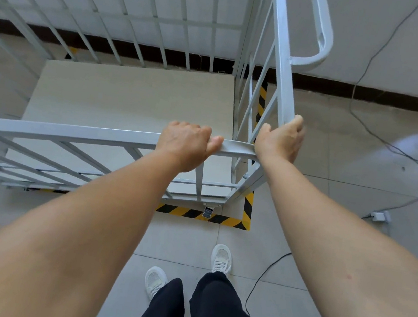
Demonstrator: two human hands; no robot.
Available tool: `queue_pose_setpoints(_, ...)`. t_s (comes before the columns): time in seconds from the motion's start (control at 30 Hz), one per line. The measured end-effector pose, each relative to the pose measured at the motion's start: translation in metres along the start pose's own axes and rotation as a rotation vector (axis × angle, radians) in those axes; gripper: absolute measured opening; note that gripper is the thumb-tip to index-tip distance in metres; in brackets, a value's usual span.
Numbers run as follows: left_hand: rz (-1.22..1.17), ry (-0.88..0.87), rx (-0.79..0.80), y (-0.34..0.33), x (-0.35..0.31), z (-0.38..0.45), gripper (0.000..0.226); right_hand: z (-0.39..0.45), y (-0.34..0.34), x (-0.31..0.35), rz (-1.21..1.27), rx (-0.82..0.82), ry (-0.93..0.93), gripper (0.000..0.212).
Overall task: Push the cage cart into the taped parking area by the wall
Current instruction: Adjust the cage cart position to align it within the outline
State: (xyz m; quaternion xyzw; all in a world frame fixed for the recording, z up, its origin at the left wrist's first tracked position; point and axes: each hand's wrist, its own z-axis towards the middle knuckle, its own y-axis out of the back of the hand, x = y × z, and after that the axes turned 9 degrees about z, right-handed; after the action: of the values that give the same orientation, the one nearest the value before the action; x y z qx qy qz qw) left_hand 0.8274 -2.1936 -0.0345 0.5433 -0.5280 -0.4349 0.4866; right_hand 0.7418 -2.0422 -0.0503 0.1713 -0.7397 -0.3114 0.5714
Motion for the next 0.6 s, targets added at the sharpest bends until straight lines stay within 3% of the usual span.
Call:
queue_pose_setpoints(0.17,-0.069,0.160,-0.028,0.002,0.006,-0.004,0.044,-0.015,-0.004,0.014,-0.071,0.019,0.117,0.067)
queue_pose_setpoints(0.33,-0.124,0.260,-0.004,0.005,0.031,-0.014,0.043,-0.030,-0.006,0.016,-0.208,0.112,0.257,0.059)
queue_pose_setpoints(0.47,-0.139,0.296,-0.019,0.002,0.046,-0.028,0.040,-0.054,-0.022,0.034,-0.145,0.197,0.437,0.045)
queue_pose_setpoints(0.6,-0.147,0.323,-0.053,0.001,0.063,-0.044,0.040,-0.076,-0.036,0.052,-0.148,0.290,0.502,0.035)
